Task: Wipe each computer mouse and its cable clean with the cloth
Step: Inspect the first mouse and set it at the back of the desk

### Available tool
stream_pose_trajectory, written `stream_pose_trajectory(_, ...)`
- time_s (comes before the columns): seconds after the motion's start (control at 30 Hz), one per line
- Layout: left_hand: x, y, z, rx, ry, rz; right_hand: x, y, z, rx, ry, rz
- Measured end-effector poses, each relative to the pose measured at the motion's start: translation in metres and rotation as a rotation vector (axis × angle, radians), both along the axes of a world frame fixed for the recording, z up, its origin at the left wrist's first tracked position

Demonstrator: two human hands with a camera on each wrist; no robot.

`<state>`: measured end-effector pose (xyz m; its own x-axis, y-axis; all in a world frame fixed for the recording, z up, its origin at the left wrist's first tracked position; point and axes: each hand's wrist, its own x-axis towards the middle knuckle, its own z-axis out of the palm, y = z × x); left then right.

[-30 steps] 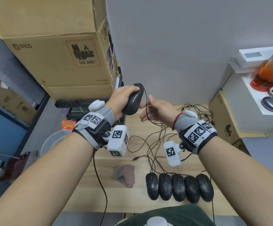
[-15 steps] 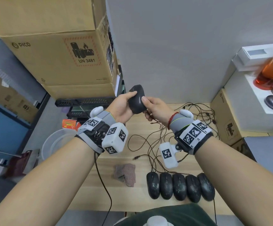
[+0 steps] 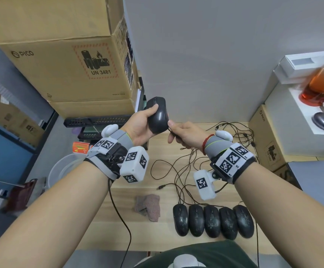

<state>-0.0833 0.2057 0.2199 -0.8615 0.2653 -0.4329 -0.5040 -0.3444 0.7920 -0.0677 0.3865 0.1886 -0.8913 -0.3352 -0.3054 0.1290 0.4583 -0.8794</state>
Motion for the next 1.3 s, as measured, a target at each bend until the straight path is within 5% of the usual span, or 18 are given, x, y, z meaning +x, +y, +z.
stream_pose_trajectory(0.2,-0.004,-0.013,0.003,-0.119,0.102,-0.003,-0.001,0.026,0.009,0.160,0.115,-0.017)
stream_pose_trajectory(0.4,-0.008,-0.029,0.005,-0.516,0.264,-0.013,-0.015,0.054,0.028,0.178,0.227,-0.129)
stream_pose_trajectory(0.6,0.000,-0.019,0.007,-0.874,0.439,-0.394,-0.021,0.044,0.054,0.119,0.333,-0.033)
stream_pose_trajectory(0.83,0.014,0.007,0.018,-0.993,0.510,-0.672,-0.019,0.024,0.055,0.151,0.384,0.030)
stream_pose_trajectory(1.13,0.020,0.002,0.019,-0.782,0.455,-0.562,-0.019,0.030,0.042,0.109,0.312,-0.035)
stream_pose_trajectory(1.3,0.021,-0.001,0.029,-0.621,0.508,-0.518,-0.014,0.034,0.030,-0.074,0.118,-0.039)
